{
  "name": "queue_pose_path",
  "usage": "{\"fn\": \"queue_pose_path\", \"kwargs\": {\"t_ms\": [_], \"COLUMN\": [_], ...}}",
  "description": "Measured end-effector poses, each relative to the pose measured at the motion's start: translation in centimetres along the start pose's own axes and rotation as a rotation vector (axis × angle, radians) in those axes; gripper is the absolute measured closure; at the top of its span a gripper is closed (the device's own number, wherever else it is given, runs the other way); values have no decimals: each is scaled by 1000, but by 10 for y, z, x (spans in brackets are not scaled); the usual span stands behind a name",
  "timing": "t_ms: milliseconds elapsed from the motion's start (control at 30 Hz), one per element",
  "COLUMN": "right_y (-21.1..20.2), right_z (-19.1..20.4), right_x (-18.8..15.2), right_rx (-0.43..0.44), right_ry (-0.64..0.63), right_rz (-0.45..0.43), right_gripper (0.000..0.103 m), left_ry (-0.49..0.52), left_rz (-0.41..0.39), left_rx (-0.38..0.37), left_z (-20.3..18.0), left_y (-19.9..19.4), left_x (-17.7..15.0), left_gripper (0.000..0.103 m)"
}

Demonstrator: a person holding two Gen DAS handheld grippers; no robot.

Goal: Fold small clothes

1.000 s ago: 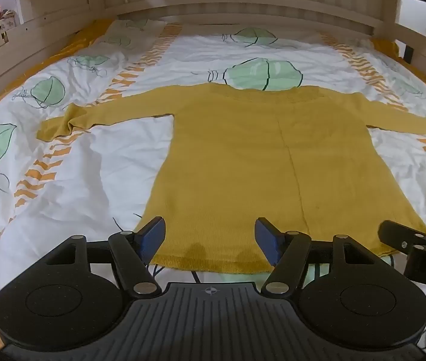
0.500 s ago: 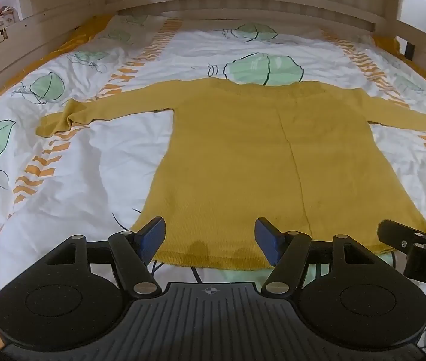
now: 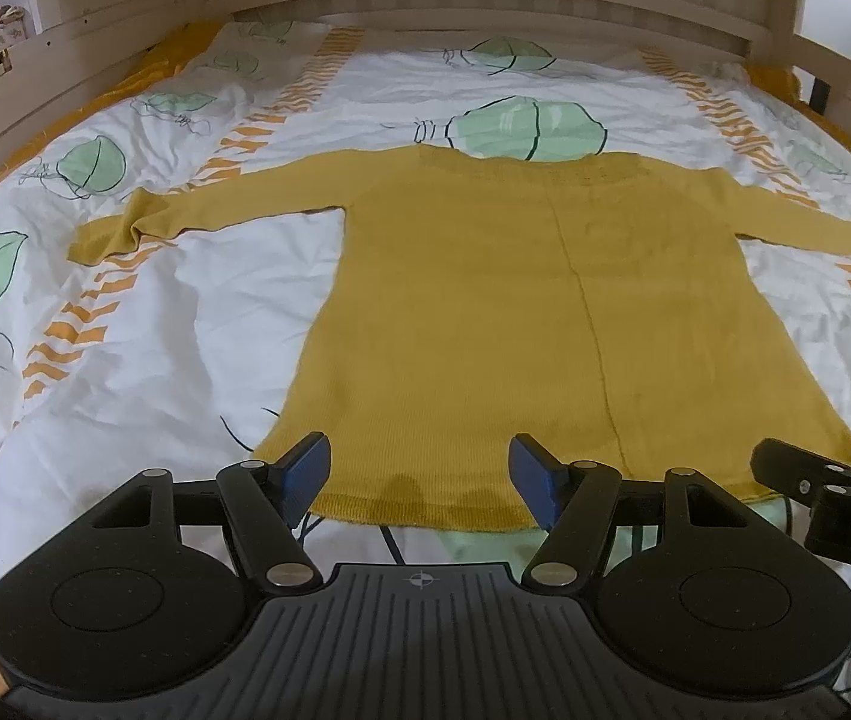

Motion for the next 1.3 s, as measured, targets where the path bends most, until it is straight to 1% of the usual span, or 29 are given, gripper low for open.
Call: {"fn": "queue_pose_path", "kwargs": {"t_ms": [1300], "right_y": [9], "right_z": [3], "right_x": [1], "right_rx": [11], "right_ry": [2], "right_rz": [52], "right_gripper": [1], "left_ry": [-7], "left_rz": [44], "left_rx": [-8], "left_z": [2], "left_y": [10], "left_x": [-2], "left_gripper": [39]}}
Point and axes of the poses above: each gripper's, at about its wrist camera, not at the fingertips, and y roughly the way its jaws point, z to its left, x to its top, the point moved 6 cm from there along y, roughly the way its jaws point, and after that the axes turned 7 degrees about -y, right-handed, at the moved point
